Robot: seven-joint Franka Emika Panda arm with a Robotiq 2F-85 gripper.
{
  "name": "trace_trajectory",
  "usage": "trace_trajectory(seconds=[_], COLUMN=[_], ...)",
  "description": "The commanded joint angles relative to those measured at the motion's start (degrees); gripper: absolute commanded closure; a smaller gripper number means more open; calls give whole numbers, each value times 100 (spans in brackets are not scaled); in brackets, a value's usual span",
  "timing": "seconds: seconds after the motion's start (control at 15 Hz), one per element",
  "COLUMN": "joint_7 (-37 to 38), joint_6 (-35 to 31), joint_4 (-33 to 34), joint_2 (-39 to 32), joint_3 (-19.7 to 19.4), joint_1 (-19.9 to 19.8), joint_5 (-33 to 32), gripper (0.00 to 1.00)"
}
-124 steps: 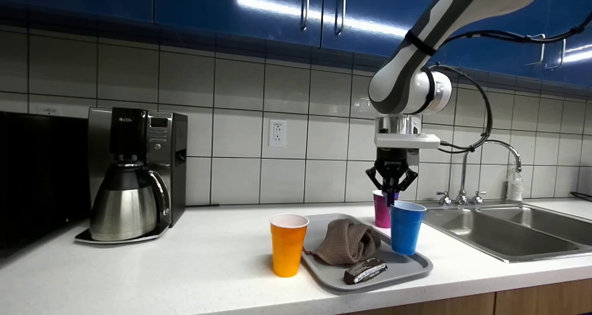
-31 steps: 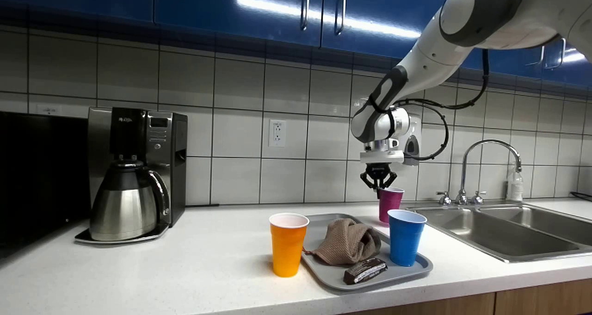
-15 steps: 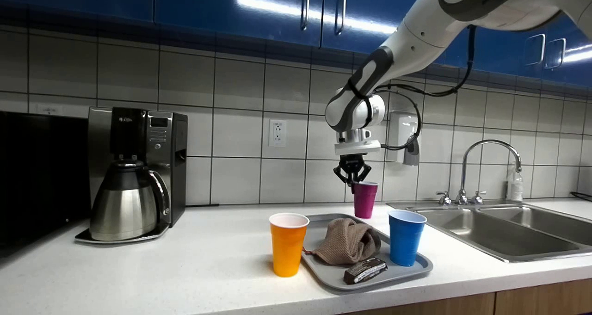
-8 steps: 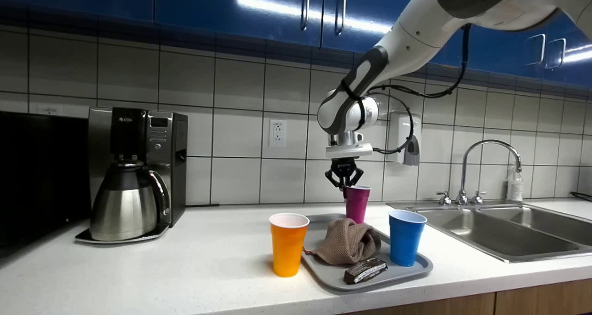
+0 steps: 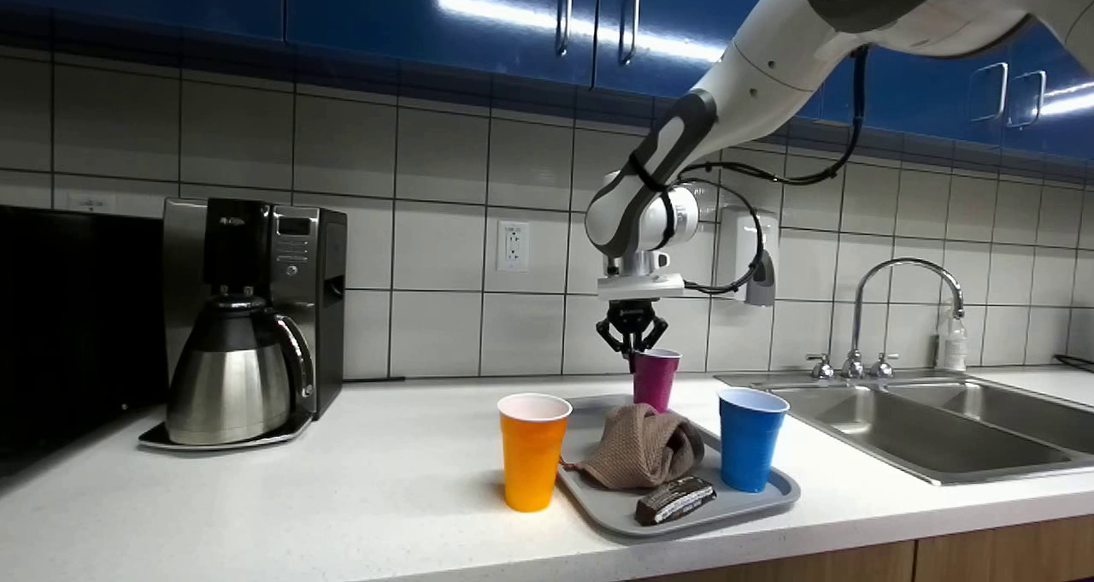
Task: Lift the cups and put them on the grey tray, put the blue cup on the right lower segment, purple cup on the right upper segment and orange cup on the left upper segment
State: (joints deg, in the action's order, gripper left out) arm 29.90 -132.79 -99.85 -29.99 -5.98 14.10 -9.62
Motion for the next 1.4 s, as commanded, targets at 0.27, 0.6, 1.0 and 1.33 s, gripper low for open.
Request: trace_trajectory(seconds=[0.27,0.6,1.0,1.33], joint_7=[374,380,299,306], joint_6=[-473,-334,-274,-317], joint_4=[-378,-447,-630,-967], joint_2=[145,222,468,996], joint_3=[-125,-114,-41,1], joint_1=[153,148,133,126], joint_5=[-417,-535,-481,-507], gripper=[99,56,13,0])
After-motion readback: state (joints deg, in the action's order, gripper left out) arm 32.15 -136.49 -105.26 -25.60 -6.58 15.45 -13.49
